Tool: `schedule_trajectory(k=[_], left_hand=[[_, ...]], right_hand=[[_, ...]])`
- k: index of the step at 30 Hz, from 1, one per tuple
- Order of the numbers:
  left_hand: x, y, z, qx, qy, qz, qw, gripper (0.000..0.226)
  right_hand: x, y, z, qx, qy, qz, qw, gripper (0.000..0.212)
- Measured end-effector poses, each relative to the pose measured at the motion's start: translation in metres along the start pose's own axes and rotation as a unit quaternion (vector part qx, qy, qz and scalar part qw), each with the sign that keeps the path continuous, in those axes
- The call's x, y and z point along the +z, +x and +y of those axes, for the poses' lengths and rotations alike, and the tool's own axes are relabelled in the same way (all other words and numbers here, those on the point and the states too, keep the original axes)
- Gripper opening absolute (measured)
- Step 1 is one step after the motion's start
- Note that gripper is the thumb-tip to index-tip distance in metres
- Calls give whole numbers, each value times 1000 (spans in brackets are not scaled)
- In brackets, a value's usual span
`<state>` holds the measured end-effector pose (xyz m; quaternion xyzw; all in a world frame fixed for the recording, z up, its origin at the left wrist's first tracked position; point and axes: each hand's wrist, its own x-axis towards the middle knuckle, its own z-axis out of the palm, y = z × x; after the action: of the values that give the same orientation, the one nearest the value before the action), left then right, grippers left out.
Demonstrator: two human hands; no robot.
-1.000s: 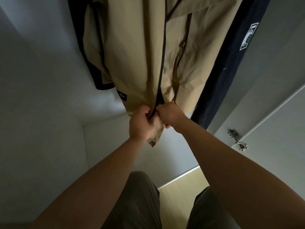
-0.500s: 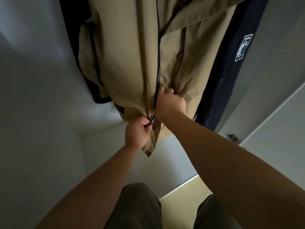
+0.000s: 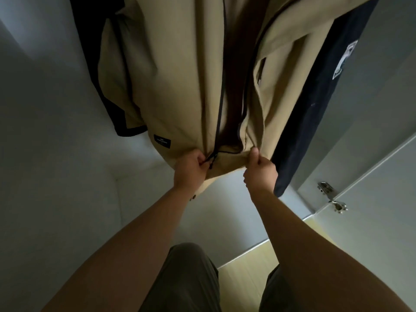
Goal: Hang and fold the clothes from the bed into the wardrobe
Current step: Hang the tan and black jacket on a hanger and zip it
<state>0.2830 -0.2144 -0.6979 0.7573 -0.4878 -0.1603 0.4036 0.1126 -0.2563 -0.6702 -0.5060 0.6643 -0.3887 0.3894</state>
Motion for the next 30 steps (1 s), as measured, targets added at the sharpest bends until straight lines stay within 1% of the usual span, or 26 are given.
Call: schedule_trajectory(k=[2, 3, 4, 5, 6, 8, 9, 11, 12, 13, 15, 17, 18, 19, 20, 21, 23, 24, 26, 27, 29, 30], left_hand=[[0, -2, -3, 4, 7, 6, 1000, 29], [-1, -3, -3, 9, 11, 7, 1000, 30], [-1, -5, -4, 16, 14, 5, 1000, 29], [-1, -7, -4, 22, 15, 5, 1000, 27], [-1, -9, -5, 27, 16, 8, 999, 25], [0, -13, -6, 32, 17, 14, 999, 22], [1, -14, -6, 32, 13, 14, 999, 21], [1, -18, -8, 35, 3, 10, 999, 18], [1, -20, -8, 37, 1, 8, 999, 19], [2, -21, -8, 40, 0, 5, 999, 20], [2, -21, -8, 46, 1, 2, 999, 19], [2, -21, -8, 54, 4, -1, 999, 16], [1, -21, -9, 56, 4, -1, 998, 15], [0, -20, -9, 58, 5, 1, 998, 17], [0, -19, -9, 59, 8, 4, 998, 20], [-1, -18, -9, 59, 13, 6, 998, 24], [-2, -16, -8, 65, 31, 9, 997, 29], [-1, -15, -7, 71, 43, 10, 997, 32], [1, -15, -5, 75, 67, 15, 995, 35], [2, -15, -5, 72, 70, 19, 995, 37], [2, -12, -6, 61, 63, 28, 996, 37], [0, -11, -6, 53, 64, 28, 996, 36]], right_hand=[[4, 3, -13, 94, 66, -37, 993, 63], [5, 1, -19, 125, 101, -62, 985, 61], [7, -2, -23, 133, 117, -89, 980, 58], [9, -7, -27, 120, 110, -114, 980, 52], [11, -12, -29, 88, 81, -134, 984, 43], [17, -20, -29, -21, -38, -163, 986, 22], [20, -24, -27, -75, -104, -176, 976, 18], [26, -27, -23, -150, -197, -184, 951, 30], [28, -28, -22, -169, -223, -179, 943, 36], [30, -28, -22, -181, -242, -170, 938, 37], [31, -26, -25, -190, -282, -166, 926, 30], [30, -24, -31, -189, -283, -205, 918, 30], [28, -24, -36, -171, -251, -239, 922, 32], [27, -25, -41, -127, -191, -273, 934, 32], [24, -25, -47, -58, -114, -299, 946, 31], [22, -24, -53, 25, -34, -316, 948, 31], [16, -24, -63, 170, 102, -335, 921, 31], [14, -24, -69, 213, 150, -333, 906, 32], [5, -20, -91, 259, 228, -315, 884, 35], [-1, -16, -105, 265, 263, -307, 875, 37], [-12, -10, -133, 246, 320, -289, 868, 38], [-16, -8, -145, 225, 335, -276, 872, 36]])
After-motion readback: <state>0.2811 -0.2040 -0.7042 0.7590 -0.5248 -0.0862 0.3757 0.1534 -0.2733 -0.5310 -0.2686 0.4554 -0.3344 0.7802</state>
